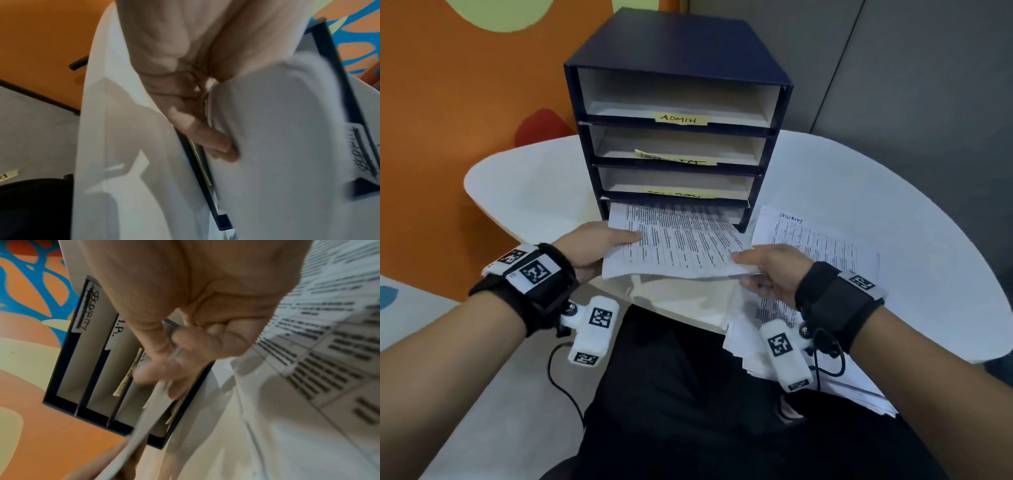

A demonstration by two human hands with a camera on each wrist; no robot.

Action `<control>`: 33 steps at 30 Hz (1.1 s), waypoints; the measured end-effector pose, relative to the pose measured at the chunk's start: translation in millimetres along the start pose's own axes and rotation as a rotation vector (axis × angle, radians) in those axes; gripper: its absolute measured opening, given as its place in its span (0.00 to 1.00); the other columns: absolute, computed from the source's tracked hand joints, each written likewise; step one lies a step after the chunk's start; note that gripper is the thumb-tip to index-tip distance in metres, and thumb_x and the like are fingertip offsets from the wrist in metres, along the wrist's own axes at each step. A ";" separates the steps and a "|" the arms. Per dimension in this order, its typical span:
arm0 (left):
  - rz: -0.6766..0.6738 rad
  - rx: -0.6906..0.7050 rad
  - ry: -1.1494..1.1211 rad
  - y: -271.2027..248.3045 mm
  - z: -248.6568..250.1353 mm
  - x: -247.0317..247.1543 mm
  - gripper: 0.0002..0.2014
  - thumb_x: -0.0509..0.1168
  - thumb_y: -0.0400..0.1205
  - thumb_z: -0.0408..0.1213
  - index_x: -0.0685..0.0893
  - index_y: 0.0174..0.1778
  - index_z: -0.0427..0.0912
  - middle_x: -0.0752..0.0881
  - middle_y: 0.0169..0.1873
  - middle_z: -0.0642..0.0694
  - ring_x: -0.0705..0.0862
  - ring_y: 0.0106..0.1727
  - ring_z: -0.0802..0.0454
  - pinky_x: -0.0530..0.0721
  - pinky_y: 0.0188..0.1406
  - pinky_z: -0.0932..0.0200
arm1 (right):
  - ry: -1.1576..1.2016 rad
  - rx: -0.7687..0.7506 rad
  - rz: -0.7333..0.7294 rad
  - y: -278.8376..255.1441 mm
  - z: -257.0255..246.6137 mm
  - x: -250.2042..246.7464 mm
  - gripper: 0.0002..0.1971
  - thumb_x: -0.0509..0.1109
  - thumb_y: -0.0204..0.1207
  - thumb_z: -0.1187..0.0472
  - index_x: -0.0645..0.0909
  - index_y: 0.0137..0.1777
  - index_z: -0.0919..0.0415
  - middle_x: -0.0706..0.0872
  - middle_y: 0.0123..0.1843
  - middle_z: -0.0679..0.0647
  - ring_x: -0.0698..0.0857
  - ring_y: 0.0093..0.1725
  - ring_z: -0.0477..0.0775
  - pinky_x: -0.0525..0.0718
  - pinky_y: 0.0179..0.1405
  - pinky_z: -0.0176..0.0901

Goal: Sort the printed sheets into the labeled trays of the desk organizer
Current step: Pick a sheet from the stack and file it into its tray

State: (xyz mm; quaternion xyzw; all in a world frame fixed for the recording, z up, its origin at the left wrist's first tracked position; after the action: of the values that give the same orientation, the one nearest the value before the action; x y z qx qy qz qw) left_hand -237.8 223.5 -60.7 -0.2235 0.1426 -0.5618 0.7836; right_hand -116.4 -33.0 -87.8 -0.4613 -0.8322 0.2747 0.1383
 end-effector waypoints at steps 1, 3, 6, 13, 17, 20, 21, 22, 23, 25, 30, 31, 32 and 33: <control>0.008 0.010 -0.044 2.0 1.8 0.5 0.19 0.68 0.84 0.38 0.83 0.67 0.30 0.90 0.58 0.34 0.92 0.51 0.41 0.92 0.38 0.53 | 0.001 0.011 0.020 1.9 1.1 1.9 0.26 0.79 0.71 0.60 0.74 0.66 0.65 0.87 0.31 0.55 0.80 0.23 0.48 0.76 0.17 0.37; 0.034 0.049 -0.149 4.0 7.4 0.6 0.18 0.66 0.85 0.43 0.84 0.64 0.34 0.92 0.54 0.37 0.93 0.49 0.42 0.92 0.40 0.52 | 0.015 -0.006 0.069 6.6 -2.3 7.6 0.28 0.78 0.72 0.60 0.70 0.69 0.63 0.79 0.21 0.52 0.72 0.20 0.47 0.69 0.15 0.36; 0.123 0.070 -0.340 3.5 11.7 -3.6 0.12 0.65 0.84 0.42 0.83 0.56 0.37 0.90 0.50 0.39 0.91 0.48 0.44 0.92 0.39 0.52 | 0.131 -0.063 0.105 7.6 -17.9 26.0 0.32 0.74 0.76 0.68 0.63 0.77 0.68 0.86 0.31 0.58 0.82 0.22 0.47 0.79 0.18 0.35; 0.189 0.188 -0.631 14.1 9.1 -13.9 0.17 0.67 0.76 0.36 0.79 0.59 0.33 0.79 0.56 0.38 0.84 0.63 0.40 0.83 0.69 0.50 | 0.289 -0.158 -0.021 8.7 -21.7 48.5 0.30 0.64 0.75 0.84 0.64 0.78 0.74 0.72 0.77 0.66 0.87 0.61 0.62 0.91 0.46 0.47; 0.152 0.185 -0.516 12.6 4.9 -3.2 0.10 0.63 0.82 0.34 0.78 0.57 0.35 0.83 0.57 0.42 0.88 0.63 0.43 0.82 0.69 0.50 | 0.141 -0.180 -0.040 -5.9 -14.6 32.8 0.24 0.65 0.77 0.80 0.73 0.74 0.69 0.83 0.68 0.61 0.91 0.53 0.55 0.91 0.42 0.43; 0.089 0.227 -0.388 -2.7 9.7 14.6 0.17 0.60 0.85 0.32 0.79 0.69 0.34 0.90 0.61 0.40 0.90 0.60 0.42 0.85 0.63 0.49 | 0.033 -0.212 -0.038 -23.0 -16.2 7.7 0.18 0.66 0.78 0.76 0.81 0.66 0.66 0.90 0.58 0.58 0.92 0.51 0.54 0.91 0.45 0.44; 0.066 0.246 -0.301 -8.3 12.4 21.5 0.16 0.60 0.85 0.33 0.80 0.69 0.36 0.90 0.60 0.40 0.90 0.59 0.42 0.85 0.62 0.49 | 0.006 -0.223 -0.018 -29.1 -16.9 -2.4 0.16 0.66 0.78 0.76 0.82 0.64 0.65 0.91 0.56 0.58 0.92 0.50 0.54 0.91 0.45 0.45; 0.047 0.267 -0.201 -14.9 16.2 30.4 0.15 0.61 0.86 0.33 0.82 0.68 0.37 0.91 0.58 0.41 0.91 0.58 0.42 0.86 0.60 0.49 | -0.017 -0.236 0.015 -35.4 -17.0 -13.8 0.15 0.67 0.77 0.75 0.83 0.62 0.65 0.91 0.54 0.58 0.92 0.49 0.54 0.91 0.46 0.45; 0.030 0.287 -0.109 -20.0 20.0 40.5 0.13 0.62 0.86 0.33 0.83 0.66 0.38 0.92 0.56 0.42 0.92 0.55 0.43 0.87 0.57 0.50 | -0.041 -0.250 0.058 -41.9 -16.4 -26.3 0.13 0.69 0.77 0.74 0.84 0.60 0.64 0.92 0.53 0.58 0.92 0.47 0.54 0.91 0.45 0.45; -0.001 0.331 0.072 -27.5 28.0 65.0 0.10 0.65 0.85 0.32 0.85 0.60 0.39 0.93 0.51 0.43 0.93 0.47 0.46 0.90 0.49 0.54 | -0.131 -0.262 0.161 -53.4 -11.6 -51.9 0.11 0.72 0.76 0.71 0.85 0.57 0.63 0.92 0.51 0.58 0.92 0.43 0.52 0.88 0.41 0.43; -0.109 0.357 0.360 -15.1 41.4 148.6 0.07 0.65 0.83 0.25 0.87 0.50 0.40 0.93 0.44 0.44 0.90 0.34 0.54 0.87 0.41 0.58 | -0.836 -0.093 0.368 -64.3 9.9 -106.5 0.21 0.76 0.71 0.61 0.82 0.65 0.53 0.87 0.60 0.48 0.85 0.57 0.51 0.82 0.53 0.37; -0.115 0.343 0.403 -5.0 42.8 164.3 0.06 0.66 0.83 0.26 0.86 0.49 0.40 0.93 0.45 0.44 0.89 0.35 0.54 0.86 0.41 0.58 | -0.902 -0.064 0.380 -64.5 12.9 -111.7 0.24 0.75 0.72 0.59 0.79 0.69 0.52 0.85 0.64 0.48 0.84 0.60 0.52 0.81 0.56 0.38; -0.114 0.341 0.453 5.2 43.9 178.0 0.06 0.67 0.82 0.28 0.86 0.48 0.42 0.92 0.46 0.44 0.89 0.37 0.54 0.86 0.42 0.58 | -0.941 -0.044 0.384 -64.1 16.1 -114.4 0.27 0.75 0.72 0.58 0.77 0.72 0.52 0.84 0.66 0.49 0.83 0.62 0.53 0.80 0.57 0.39; -0.105 0.359 0.519 16.7 45.0 190.5 0.06 0.68 0.82 0.29 0.86 0.47 0.44 0.92 0.49 0.44 0.89 0.40 0.53 0.87 0.43 0.57 | -0.973 -0.035 0.381 -63.5 19.0 -115.3 0.29 0.75 0.72 0.58 0.75 0.74 0.51 0.82 0.68 0.49 0.83 0.63 0.54 0.81 0.58 0.40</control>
State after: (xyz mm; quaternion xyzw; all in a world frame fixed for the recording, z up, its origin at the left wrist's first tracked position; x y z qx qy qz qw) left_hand -140.3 56.6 -25.2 0.0621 0.2244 -0.6557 0.7182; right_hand -107.7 -163.4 -63.5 -0.4260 -0.7061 0.4634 -0.3245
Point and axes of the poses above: each hand's wrist, its own y-axis towards the middle knuckle, its own x-axis out of the palm, z = x × y, the point moved 2 cm from there along y, towards the middle knuckle
